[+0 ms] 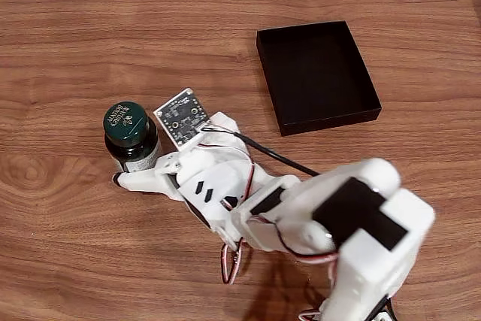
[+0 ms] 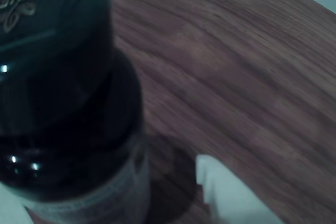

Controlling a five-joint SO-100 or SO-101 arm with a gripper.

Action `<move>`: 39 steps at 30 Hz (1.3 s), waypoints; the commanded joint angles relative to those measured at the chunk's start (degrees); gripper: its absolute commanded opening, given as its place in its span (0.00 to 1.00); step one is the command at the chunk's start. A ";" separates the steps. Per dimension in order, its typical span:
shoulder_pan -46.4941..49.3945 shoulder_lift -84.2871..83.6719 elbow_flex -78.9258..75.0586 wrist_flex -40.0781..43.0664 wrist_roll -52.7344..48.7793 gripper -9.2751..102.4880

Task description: Pick up the pill bottle and place it in the black box.

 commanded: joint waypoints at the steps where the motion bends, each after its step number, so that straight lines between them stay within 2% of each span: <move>1: -1.23 -1.76 -5.89 -3.69 -0.53 0.44; 11: -3.52 -11.95 -14.41 -9.58 -1.41 0.39; 17: -3.16 -12.48 -14.77 -11.34 -1.85 0.26; 20: -2.55 -10.02 -13.10 -11.43 -1.93 0.22; 30: 0.44 5.98 -5.10 -9.84 -1.32 0.20; 39: 9.32 21.27 1.58 -6.94 -1.32 0.20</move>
